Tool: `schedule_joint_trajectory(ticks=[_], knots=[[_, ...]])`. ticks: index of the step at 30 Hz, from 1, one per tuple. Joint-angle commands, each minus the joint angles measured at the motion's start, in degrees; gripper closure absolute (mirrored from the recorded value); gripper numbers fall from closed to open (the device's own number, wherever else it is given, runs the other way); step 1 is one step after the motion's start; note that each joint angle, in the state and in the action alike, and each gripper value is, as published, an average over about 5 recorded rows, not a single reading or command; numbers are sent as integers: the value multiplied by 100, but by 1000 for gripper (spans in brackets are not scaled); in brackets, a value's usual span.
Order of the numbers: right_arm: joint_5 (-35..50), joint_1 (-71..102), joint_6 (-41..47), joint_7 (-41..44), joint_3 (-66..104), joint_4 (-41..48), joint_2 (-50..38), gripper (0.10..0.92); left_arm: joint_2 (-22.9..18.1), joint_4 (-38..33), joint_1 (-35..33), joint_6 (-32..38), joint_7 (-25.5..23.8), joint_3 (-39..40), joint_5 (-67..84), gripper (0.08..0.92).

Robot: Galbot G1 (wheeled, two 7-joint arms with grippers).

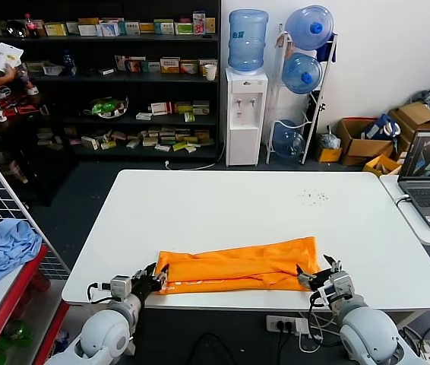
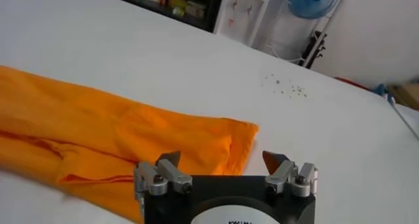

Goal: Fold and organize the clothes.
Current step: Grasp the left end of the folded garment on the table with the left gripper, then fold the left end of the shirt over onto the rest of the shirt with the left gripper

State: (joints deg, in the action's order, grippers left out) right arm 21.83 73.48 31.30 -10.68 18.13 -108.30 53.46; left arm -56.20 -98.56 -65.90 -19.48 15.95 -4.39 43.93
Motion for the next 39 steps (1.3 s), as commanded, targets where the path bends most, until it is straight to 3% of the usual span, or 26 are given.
schedule_joint_trajectory(ticks=[1, 10, 25, 31, 34, 39], knots=[[-68, -13, -84, -22, -5, 20, 35, 203, -57, -35, 1, 10, -45, 27, 37, 621], [-737, 7, -1074, -75, -11, 84, 314, 203, 317, 201, 262, 146, 5, -194, -53, 856], [-756, 48, -1295, -76, 27, 56, 425, 203, 2107, 1027, 666, 194, -171, -937, 57, 869], [-836, 24, -1337, -86, -9, 141, 496, 203, 1957, -102, 693, 45, 192, -874, 498, 869], [-904, 30, -1360, -94, -16, 176, 523, 203, 1691, -940, 610, 17, 483, -712, 842, 869], [-1039, 42, -1375, -112, 2, 205, 594, 203, 1177, -1748, 485, -45, 866, -312, 1366, 869]])
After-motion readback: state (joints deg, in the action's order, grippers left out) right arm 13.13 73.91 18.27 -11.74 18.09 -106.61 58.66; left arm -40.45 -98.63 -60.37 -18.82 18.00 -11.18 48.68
